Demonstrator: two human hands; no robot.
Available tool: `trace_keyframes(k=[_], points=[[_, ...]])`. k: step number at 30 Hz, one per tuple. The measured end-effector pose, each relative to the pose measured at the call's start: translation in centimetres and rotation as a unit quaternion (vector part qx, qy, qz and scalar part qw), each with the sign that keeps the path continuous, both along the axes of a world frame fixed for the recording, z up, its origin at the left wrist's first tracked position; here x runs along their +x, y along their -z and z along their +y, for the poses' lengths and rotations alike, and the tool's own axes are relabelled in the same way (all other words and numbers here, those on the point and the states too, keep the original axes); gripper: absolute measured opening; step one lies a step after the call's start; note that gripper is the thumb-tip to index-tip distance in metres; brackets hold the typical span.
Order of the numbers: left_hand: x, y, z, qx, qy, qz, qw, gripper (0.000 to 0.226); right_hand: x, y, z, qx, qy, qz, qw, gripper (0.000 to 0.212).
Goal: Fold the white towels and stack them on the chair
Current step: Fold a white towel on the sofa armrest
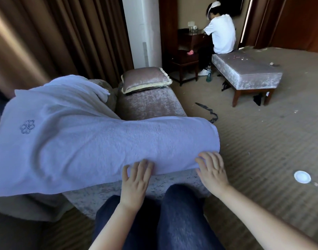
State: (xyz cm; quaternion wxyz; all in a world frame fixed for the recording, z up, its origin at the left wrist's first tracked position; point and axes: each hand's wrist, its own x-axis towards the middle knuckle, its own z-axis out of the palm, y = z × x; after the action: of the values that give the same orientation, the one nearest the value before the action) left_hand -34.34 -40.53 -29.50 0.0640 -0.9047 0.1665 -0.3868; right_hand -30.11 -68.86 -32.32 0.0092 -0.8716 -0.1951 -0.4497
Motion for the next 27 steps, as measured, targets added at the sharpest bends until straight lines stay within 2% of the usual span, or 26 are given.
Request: trace_keyframes(k=[3, 7, 10, 14, 18, 22, 27], points=[[-0.1, -0.4, 1.0, -0.047, -0.019, -0.013, 0.999, 0.039, 0.3, 0.3, 0.4, 0.012, 0.019, -0.003, 1.0, 0.06], [-0.9, -0.8, 2.5, -0.068, 0.033, -0.006, 0.997, 0.027, -0.5, 0.6, 0.0, -0.008, 0.026, 0.04, 0.999, 0.065], [-1.9, -1.4, 3.0, -0.093, 0.049, -0.018, 0.994, 0.02, -1.0, 0.0, 0.6, 0.029, 0.036, 0.075, 0.996, 0.072], [-2.7, -2.7, 3.1, -0.125, 0.054, -0.039, 0.99, 0.023, -1.8, -1.2, 0.7, 0.123, 0.008, 0.064, 0.99, 0.061], [-3.5, -2.5, 5.5, -0.133, 0.0, -0.02, 0.991, 0.025, -3.5, -1.9, -2.4, 0.187, -0.027, 0.058, 0.98, 0.049], [-4.6, -2.6, 8.5, -0.141, -0.034, 0.012, 0.989, 0.019, -5.2, -3.3, -4.5, 0.182, -0.055, 0.054, 0.98, 0.039], [-6.3, -4.2, 9.3, -0.132, 0.011, 0.013, 0.991, 0.024, -6.6, -3.7, -4.6, 0.168, -0.05, 0.064, 0.982, 0.037]])
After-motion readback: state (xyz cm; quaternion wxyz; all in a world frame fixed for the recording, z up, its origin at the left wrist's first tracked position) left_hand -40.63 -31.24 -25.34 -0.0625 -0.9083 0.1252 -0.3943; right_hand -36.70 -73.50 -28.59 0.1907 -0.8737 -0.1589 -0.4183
